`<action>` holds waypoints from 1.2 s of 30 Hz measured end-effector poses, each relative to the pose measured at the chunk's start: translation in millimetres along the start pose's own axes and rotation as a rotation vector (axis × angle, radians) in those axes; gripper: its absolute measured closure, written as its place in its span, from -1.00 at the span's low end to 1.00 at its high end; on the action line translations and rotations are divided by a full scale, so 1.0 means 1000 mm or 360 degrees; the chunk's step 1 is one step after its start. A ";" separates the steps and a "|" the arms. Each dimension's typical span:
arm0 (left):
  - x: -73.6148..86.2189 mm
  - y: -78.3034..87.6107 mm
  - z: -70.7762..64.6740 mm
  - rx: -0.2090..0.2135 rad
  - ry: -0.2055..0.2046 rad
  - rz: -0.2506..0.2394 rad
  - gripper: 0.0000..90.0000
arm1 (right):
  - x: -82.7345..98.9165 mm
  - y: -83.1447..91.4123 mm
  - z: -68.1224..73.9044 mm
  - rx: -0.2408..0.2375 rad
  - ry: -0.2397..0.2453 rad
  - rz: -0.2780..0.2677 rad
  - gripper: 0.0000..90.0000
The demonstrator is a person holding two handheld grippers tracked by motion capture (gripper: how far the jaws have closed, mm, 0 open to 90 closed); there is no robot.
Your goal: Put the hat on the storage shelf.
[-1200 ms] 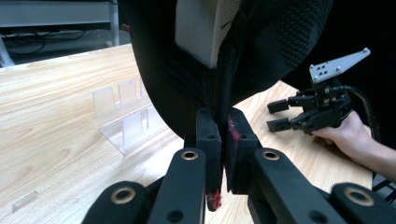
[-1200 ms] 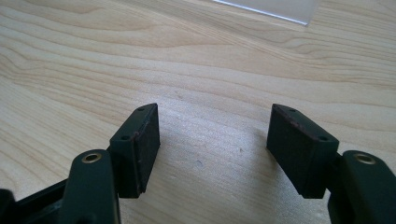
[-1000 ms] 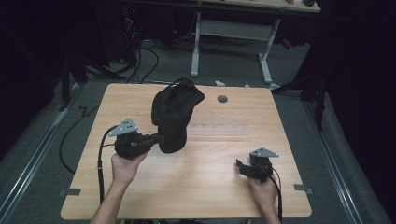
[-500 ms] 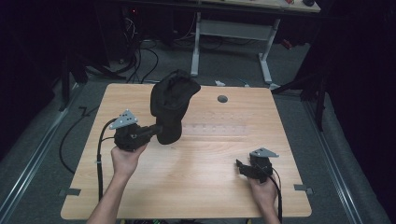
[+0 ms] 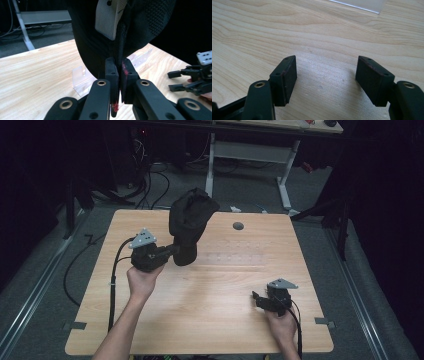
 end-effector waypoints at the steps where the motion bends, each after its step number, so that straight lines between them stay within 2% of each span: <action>1: -0.001 -0.002 0.001 -0.0002 -0.0001 0.0001 0.92 | 0.000 0.000 0.000 -0.0001 0.0000 0.0000 -0.25; 7: -0.002 -0.018 0.002 -0.0069 -0.0055 0.0031 0.92 | 0.000 0.000 0.000 -0.0006 0.0004 0.0000 -0.25; 18: 0.002 -0.032 0.008 -0.0076 -0.0035 0.0026 0.92 | 0.000 0.000 0.000 -0.0006 0.0005 -0.0001 -0.25; 24: 0.008 -0.037 0.011 -0.0079 -0.0030 0.0063 0.92 | 0.000 0.000 0.000 -0.0005 0.0005 -0.0001 -0.25; 30: 0.015 -0.041 0.014 -0.0057 0.0031 0.0088 0.91 | 0.000 0.000 0.000 -0.0005 0.0011 -0.0005 -0.25; 36: 0.016 -0.038 0.018 -0.0055 0.0091 0.0113 0.90 | 0.000 0.000 0.000 -0.0005 0.0010 -0.0006 -0.25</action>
Point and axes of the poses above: each handheld gripper's, and its own axes: y roughly backward along the jaws, x roughly out of its underside, z roughly to its left, the point moved 1 cm from there along -y, roughly forward along the jaws, and after that the axes turned 8 degrees about x, right-handed, at the moved point
